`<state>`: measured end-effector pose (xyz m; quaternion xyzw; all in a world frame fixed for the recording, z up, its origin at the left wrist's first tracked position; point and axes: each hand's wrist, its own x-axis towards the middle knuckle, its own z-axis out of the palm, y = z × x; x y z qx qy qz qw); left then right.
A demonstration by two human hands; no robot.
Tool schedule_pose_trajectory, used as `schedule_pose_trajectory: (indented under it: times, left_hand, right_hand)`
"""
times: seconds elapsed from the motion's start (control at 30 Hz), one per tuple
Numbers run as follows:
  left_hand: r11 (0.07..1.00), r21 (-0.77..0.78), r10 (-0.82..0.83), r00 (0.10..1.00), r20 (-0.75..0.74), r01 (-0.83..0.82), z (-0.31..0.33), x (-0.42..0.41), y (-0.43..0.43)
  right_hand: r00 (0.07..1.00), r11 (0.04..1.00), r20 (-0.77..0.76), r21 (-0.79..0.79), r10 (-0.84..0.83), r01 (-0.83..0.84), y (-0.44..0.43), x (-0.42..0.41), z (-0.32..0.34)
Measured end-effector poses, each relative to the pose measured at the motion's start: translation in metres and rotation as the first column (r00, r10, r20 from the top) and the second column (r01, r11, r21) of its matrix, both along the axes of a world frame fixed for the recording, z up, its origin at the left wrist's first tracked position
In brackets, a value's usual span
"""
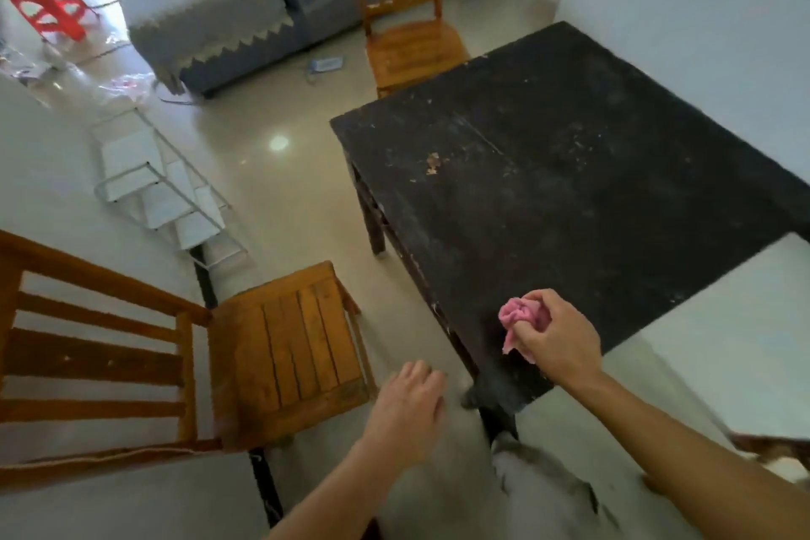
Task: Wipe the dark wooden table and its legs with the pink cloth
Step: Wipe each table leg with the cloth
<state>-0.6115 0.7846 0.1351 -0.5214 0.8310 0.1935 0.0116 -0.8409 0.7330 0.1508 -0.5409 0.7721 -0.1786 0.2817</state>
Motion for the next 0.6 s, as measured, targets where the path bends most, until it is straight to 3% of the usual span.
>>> schedule_pose_trajectory:
  times: [0.1, 0.2, 0.43, 0.6]
  left_hand:
    - [0.989, -0.015, -0.148, 0.988, -0.043, 0.147, -0.014, 0.017, 0.004]
    - [0.965, -0.036, -0.261, 0.965, -0.036, 0.259, -0.026, 0.033, 0.014]
    - [0.928, -0.058, -0.368, 0.93, -0.007, 0.367, -0.021, 0.013, 0.017]
    - [0.841, -0.271, -0.472, 0.88, 0.054, 0.468, -0.064, -0.028, -0.02]
  right_hand:
    - [0.951, 0.949, -0.02, -0.071, -0.309, 0.307, 0.052, 0.004, -0.009]
    - [0.886, 0.883, -0.024, -0.095, -0.464, 0.46, 0.107, 0.016, -0.025]
    - [0.821, 0.818, 0.064, -0.068, -0.568, 0.571, 0.185, 0.05, -0.057]
    - [0.803, 0.796, 0.106, -0.107, -0.587, 0.596, 0.167, 0.04, -0.105]
